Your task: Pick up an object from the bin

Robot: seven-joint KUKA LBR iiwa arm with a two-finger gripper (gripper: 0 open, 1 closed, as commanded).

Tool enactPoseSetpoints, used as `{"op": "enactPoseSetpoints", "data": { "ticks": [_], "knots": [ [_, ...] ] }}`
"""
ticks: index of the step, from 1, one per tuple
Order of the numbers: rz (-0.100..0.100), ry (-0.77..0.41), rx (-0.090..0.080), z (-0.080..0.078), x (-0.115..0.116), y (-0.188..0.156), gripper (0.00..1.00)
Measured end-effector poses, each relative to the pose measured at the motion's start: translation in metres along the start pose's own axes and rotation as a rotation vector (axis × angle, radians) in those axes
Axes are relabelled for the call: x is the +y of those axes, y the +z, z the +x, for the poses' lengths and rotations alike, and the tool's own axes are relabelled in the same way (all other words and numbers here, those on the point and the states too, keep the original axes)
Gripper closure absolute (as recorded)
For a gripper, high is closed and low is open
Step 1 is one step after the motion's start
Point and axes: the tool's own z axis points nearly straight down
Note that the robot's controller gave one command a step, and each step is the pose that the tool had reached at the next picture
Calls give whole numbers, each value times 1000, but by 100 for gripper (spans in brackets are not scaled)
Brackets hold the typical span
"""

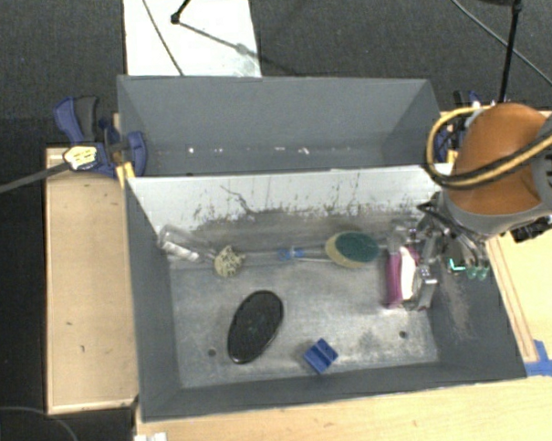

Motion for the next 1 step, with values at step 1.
{"op": "enactPoseSetpoints", "data": {
  "ticks": [1],
  "knots": [
    [1, -552, -4, 8, -29, 74, 0]
  ]
}}
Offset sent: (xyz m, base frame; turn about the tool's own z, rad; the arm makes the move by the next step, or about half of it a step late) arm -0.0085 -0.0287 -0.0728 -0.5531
